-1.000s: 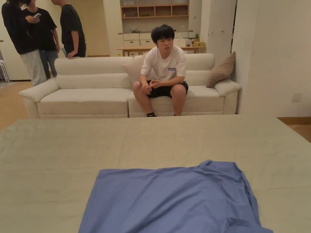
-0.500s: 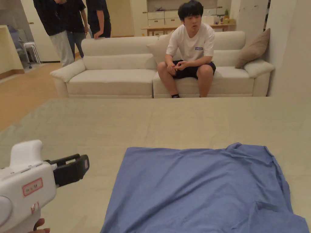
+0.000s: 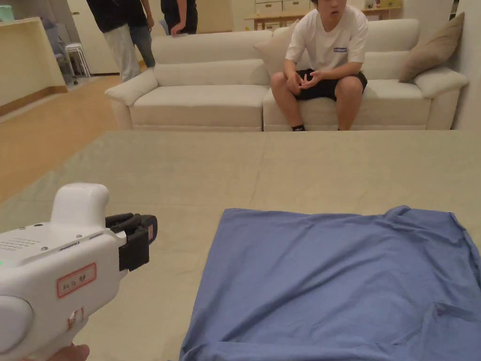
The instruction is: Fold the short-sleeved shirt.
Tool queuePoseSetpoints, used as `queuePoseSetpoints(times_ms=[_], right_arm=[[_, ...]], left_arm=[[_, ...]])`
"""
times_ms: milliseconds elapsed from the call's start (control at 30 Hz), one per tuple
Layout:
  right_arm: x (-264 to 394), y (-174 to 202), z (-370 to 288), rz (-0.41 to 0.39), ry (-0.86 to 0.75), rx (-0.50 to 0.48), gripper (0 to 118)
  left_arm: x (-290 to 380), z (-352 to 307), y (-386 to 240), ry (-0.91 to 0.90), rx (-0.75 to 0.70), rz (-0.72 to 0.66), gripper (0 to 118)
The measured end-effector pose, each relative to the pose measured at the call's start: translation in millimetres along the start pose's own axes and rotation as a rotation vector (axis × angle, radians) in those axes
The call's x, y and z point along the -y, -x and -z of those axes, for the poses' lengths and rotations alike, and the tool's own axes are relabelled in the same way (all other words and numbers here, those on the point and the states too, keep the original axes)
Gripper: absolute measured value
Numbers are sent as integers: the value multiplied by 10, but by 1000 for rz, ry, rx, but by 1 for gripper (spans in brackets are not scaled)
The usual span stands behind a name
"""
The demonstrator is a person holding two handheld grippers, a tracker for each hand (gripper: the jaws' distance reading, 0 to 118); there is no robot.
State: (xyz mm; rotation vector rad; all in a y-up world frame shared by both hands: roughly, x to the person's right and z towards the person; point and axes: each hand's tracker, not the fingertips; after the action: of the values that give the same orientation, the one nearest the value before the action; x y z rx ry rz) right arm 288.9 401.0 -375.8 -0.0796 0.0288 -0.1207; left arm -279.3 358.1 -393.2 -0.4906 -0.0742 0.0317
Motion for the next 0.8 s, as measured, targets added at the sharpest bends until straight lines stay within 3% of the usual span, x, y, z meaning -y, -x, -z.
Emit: queuePoseSetpoints(times_ms=[67, 100, 133, 167, 200, 333, 367, 400, 467, 500, 667, 800], right_arm=[[39, -23, 38, 5, 6, 9, 0], [41, -25, 40, 3, 18, 17, 0], [61, -22, 45, -5, 25, 25, 0], [128, -122, 129, -13, 35, 39, 0], [152, -132, 159, -19, 53, 40, 0], [323, -92, 301, -18, 127, 43, 0], [378, -87, 334, -20, 139, 43, 0], [430, -86, 367, -19, 174, 38, 0], [514, -109, 412, -7, 210, 30, 0], [553, -109, 419, -6, 209, 35, 0], [727, -161, 442, -2, 258, 42, 0], [984, -238, 478, 5, 329, 54, 0]], left_arm=[[270, 220, 106, 107, 44, -38, 0], [422, 398, 206, 171, 64, -59, 12], [571, 552, 268, 233, 93, -81, 66], [758, 752, 332, 341, 87, -111, 109], [954, 932, 373, 426, 91, -116, 116], [1524, 1557, 479, 683, -64, -129, 114], [1702, 1550, 458, 679, 17, -136, 109], [1790, 1583, 436, 656, 10, -138, 96], [1889, 1655, 356, 673, -40, -63, 29], [1910, 1631, 337, 641, -63, -35, 9], [1808, 1529, 400, 522, -25, -202, 6], [1615, 1403, 418, 477, -22, -204, 5]])
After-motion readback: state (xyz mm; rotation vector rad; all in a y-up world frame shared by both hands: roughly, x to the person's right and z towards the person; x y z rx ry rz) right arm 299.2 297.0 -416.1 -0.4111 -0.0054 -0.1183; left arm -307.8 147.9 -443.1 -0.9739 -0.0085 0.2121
